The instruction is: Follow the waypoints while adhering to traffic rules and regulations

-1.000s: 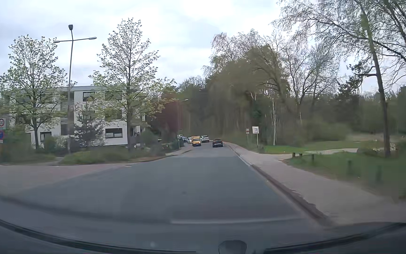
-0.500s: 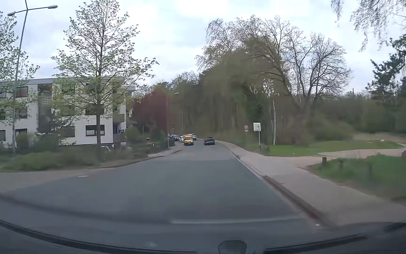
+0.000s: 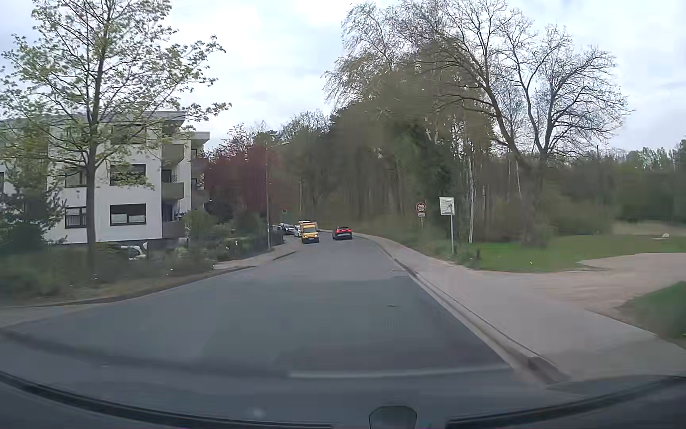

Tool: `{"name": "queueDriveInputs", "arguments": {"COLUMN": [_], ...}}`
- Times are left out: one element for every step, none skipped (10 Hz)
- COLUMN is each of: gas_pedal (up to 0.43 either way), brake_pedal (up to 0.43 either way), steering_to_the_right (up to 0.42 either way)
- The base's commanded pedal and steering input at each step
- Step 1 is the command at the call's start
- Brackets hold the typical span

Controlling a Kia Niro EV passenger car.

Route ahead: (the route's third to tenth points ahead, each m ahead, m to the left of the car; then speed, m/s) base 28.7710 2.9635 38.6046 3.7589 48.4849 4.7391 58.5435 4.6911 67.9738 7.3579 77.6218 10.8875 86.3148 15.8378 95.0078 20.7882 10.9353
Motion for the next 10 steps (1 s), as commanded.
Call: {"name": "queueDriveInputs", "arguments": {"gas_pedal": [0.118, 0.11, 0.11, 0.11, 0.11, 0.098, 0.098, 0.098, 0.098, 0.098], "brake_pedal": [0.0, 0.0, 0.0, 0.0, 0.0, 0.0, 0.0, 0.0, 0.0, 0.0], "steering_to_the_right": [0.006, 0.006, 0.006, 0.006, 0.006, 0.005, 0.006, 0.005, 0.004, 0.005]}}
